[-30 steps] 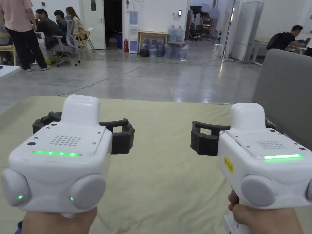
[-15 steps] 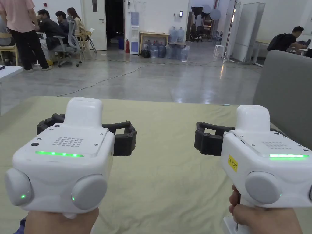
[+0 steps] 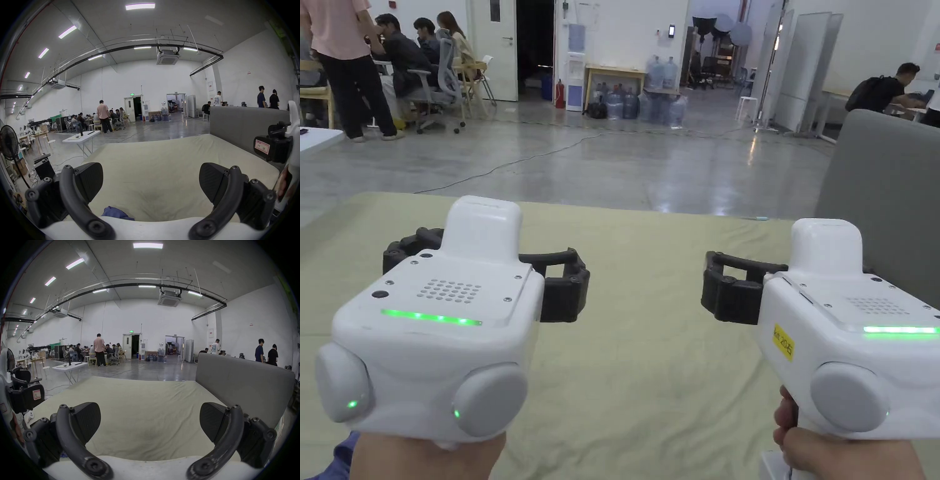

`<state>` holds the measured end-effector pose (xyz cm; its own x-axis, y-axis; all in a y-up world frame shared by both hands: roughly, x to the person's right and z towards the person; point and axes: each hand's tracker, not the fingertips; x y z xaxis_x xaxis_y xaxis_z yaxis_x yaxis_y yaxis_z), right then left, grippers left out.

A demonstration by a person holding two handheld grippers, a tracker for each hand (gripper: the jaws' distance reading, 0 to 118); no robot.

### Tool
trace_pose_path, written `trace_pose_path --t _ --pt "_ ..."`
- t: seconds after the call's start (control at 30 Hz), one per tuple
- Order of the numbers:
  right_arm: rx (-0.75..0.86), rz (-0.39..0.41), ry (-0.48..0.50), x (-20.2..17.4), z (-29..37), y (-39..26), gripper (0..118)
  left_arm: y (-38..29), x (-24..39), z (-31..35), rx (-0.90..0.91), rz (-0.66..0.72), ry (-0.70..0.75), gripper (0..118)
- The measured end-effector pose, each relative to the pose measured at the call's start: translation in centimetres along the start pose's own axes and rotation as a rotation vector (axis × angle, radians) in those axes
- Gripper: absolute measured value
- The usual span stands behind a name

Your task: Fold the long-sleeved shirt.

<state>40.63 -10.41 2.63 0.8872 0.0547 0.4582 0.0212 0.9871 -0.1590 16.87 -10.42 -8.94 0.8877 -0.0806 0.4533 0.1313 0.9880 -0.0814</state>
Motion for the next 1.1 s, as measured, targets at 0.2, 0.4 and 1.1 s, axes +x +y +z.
trace_pose_path --t 0.2,0.4,1.1 --pt "-0.008 -0.03 0.011 0.13 -0.01 0.13 118 -0.19 -0.2 -0.28 -0.017 0.022 -0.018 117" --pt "-0.008 -0.033 0.012 -0.11 -0.05 0.06 118 0.02 -0.3 0.09 -0.006 0.023 -0.018 117" --pt "-0.012 -0.027 0.014 -0.31 -0.11 -0.07 118 0.13 -0.17 0.16 -0.006 0.02 -0.02 117"
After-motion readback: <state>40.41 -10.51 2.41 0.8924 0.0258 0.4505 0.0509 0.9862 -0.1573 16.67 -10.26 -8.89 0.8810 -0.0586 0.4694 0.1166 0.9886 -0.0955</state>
